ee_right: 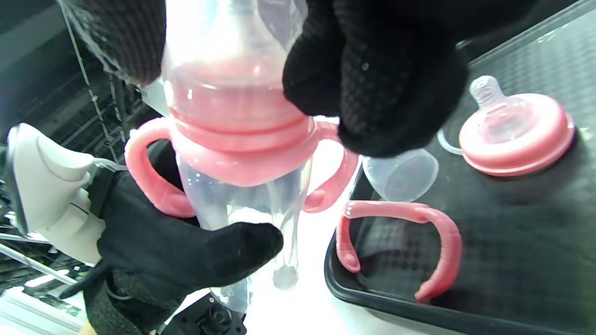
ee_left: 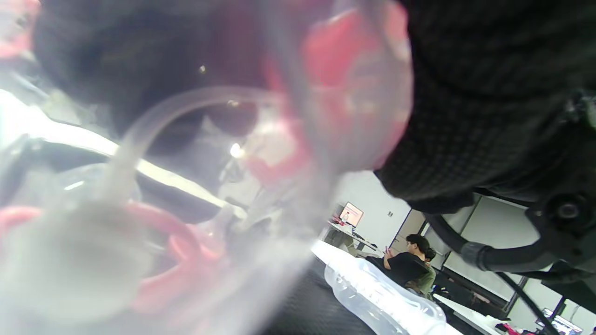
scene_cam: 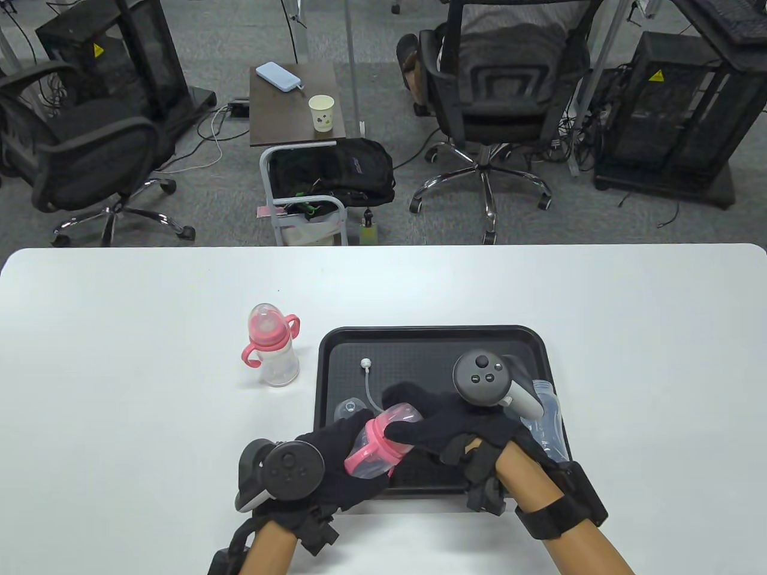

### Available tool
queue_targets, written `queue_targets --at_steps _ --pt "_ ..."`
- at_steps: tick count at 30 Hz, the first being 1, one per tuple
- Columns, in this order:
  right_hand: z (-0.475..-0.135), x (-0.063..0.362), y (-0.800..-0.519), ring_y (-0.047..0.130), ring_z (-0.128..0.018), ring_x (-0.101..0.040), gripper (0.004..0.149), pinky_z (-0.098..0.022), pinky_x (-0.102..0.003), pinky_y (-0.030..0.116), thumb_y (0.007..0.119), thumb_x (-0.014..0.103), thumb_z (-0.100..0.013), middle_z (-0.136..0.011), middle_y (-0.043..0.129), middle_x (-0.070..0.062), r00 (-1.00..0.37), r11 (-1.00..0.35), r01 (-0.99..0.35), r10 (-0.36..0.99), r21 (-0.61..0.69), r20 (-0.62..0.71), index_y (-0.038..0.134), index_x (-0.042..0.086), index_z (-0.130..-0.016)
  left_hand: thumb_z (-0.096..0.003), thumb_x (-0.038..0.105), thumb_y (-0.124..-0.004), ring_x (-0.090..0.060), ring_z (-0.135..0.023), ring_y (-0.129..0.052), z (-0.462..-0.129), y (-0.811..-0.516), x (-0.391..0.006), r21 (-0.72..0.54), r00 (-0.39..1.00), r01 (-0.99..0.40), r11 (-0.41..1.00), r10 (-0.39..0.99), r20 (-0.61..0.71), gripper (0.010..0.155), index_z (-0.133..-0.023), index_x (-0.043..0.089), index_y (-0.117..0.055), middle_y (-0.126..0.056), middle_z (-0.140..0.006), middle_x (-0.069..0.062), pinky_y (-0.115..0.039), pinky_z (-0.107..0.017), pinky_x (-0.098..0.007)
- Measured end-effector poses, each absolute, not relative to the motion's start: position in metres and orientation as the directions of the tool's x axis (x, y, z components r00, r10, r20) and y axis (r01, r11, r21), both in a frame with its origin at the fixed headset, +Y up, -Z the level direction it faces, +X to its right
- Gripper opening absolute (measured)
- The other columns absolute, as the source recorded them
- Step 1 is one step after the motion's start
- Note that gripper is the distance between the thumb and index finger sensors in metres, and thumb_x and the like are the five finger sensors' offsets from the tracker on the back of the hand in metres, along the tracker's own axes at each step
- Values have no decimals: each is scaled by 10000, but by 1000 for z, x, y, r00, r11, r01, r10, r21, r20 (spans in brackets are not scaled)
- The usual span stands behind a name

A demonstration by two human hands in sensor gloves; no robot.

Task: Assemble baby bottles from components

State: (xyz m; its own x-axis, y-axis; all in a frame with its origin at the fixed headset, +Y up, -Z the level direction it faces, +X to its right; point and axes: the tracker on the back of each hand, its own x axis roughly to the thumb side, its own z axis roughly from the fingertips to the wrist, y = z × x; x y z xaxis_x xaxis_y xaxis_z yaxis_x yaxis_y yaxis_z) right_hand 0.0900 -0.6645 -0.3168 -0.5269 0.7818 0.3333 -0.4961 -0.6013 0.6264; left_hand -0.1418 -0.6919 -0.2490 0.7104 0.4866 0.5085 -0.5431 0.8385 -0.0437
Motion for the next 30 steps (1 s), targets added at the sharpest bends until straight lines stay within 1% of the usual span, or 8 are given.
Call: queue_targets --at_steps 2,4,6,10,14,18,23,30 --pt "-315 89 -662 1000 -285 -353 801 -107 -361 838 734 638 -528 -643 896 -264 -547 -644 -480 750 595 372 467 150 -1104 -304 714 -1035 -345 -570 -1060 -247 -692 -142 -16 724 -535 845 467 507 1010 -1089 171 -704 -929 -876 -105 -887 -455 -478" --pt "-313 90 -664 1013 -241 -316 818 -70 -327 844 706 653 -526 -617 904 -242 -510 -613 -533 783 583 356 454 120 -1093 -311 714 -1037 -349 -571 -1058 -241 -690 -144 -4 697 -588 809 509 505 1010 -1090 164 -702 -927 -876 -112 -885 -454 -482" --pt "-312 87 -662 1002 -238 -359 824 -66 -358 833 736 626 -530 -616 892 -280 -483 -586 -555 805 591 345 451 94 -1091 -310 708 -1041 -355 -567 -1055 -245 -687 -143 25 713 -576 817 487 505 1005 -1086 162 -710 -928 -874 -115 -882 -452 -487" --pt "-312 85 -659 1008 -239 -360 825 -68 -357 839 726 653 -521 -629 907 -259 -515 -641 -554 765 531 387 462 119 -1092 -298 716 -1039 -346 -576 -1056 -245 -688 -145 50 717 -585 809 487 499 1005 -1086 184 -714 -933 -875 -102 -880 -453 -485" --pt "-309 88 -658 979 -364 -446 819 -170 -431 834 683 653 -543 -727 862 -294 -468 -602 -593 798 535 379 413 142 -1124 -282 736 -1024 -331 -589 -1054 -244 -688 -147 94 727 -590 802 477 493 1002 -1085 218 -722 -942 -884 -68 -875 -455 -476" --pt "-307 96 -654 921 -580 -522 842 -343 -532 812 651 664 -554 -915 786 -306 -499 -668 -566 744 484 445 396 133 -1154 -295 751 -993 -324 -634 -1051 -246 -691 -145 61 714 -602 796 502 487 1002 -1107 237 -707 -933 -914 -54 -882 -463 -480" --pt "-305 117 -658 815 -788 -574 836 -516 -643 727 654 647 -559 -1043 685 -326 -530 -722 -576 687 383 496 402 123 -1161 -325 709 -991 -342 -735 -1013 -251 -693 -159 56 712 -633 772 552 433 998 -1140 254 -639 -875 -982 -58 -851 -537 -524" --pt "-305 144 -677 722 -897 -593 818 -606 -713 622 665 628 -566 -1094 618 -337 -581 -753 -588 647 296 494 419 124 -1161 -366 663 -978 -362 -828 -953 -256 -688 -193 135 641 -758 638 692 333 999 -1166 240 -555 -794 -1047 -66 -806 -605 -554"
